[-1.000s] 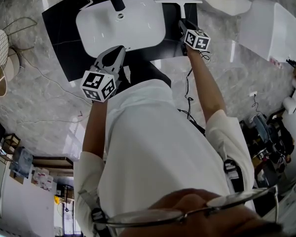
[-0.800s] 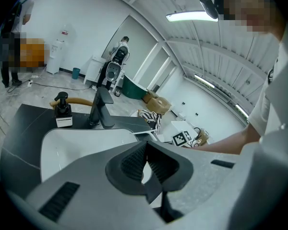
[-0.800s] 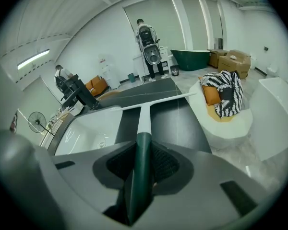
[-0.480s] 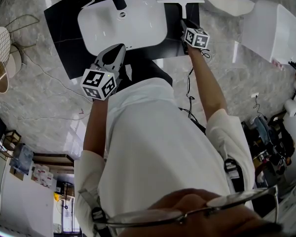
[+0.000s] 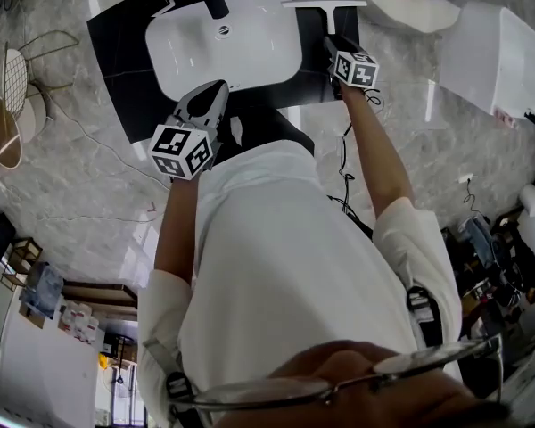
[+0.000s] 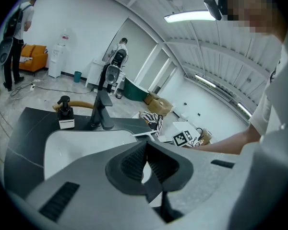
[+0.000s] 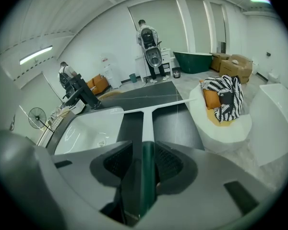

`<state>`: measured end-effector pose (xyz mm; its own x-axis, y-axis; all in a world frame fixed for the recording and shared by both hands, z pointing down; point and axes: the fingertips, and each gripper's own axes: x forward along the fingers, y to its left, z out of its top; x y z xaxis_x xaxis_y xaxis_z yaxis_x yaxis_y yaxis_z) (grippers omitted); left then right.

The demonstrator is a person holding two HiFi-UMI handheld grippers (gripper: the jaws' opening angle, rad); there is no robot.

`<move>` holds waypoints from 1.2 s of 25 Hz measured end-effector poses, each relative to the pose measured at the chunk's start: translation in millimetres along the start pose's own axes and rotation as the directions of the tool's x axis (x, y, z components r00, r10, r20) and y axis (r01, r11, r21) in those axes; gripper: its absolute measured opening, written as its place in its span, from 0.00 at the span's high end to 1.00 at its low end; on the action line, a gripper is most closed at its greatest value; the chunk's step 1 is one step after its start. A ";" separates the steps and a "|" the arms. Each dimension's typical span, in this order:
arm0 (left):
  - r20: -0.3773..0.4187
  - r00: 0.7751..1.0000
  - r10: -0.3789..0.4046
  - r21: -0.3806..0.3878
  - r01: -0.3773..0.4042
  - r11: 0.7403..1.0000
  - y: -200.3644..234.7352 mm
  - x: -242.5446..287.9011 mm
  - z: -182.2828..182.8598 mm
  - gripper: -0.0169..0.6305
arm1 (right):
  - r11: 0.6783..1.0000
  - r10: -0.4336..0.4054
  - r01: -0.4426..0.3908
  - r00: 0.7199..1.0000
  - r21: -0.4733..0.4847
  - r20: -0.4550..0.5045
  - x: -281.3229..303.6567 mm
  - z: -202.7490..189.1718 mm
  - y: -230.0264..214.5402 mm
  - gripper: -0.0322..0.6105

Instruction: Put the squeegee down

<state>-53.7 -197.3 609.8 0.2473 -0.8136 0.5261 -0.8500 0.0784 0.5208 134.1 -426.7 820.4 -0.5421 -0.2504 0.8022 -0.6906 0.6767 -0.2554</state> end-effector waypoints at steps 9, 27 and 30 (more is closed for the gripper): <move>0.036 0.999 0.019 0.024 -0.020 1.000 -0.8 -28.0 4.4 0.97 | 1.000 0.020 -0.021 0.994 0.009 0.104 -40.2 7.7 27.7 0.76; 0.052 0.992 -0.118 0.090 0.113 0.989 -5.6 -102.2 -8.6 0.97 | 0.999 -0.048 0.046 0.950 0.015 0.308 -178.8 -7.8 119.4 0.90; 0.056 0.988 -0.143 0.117 0.136 0.984 -13.4 -111.1 -7.5 0.97 | 0.998 -0.055 0.056 0.941 0.007 0.333 -201.4 -11.0 135.1 0.92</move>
<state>-66.3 -103.7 549.4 0.3399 -0.8477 0.4074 -0.8570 -0.1007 0.5055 155.2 -277.3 630.2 -0.6313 -0.5036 0.5897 -0.7234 0.6565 -0.2138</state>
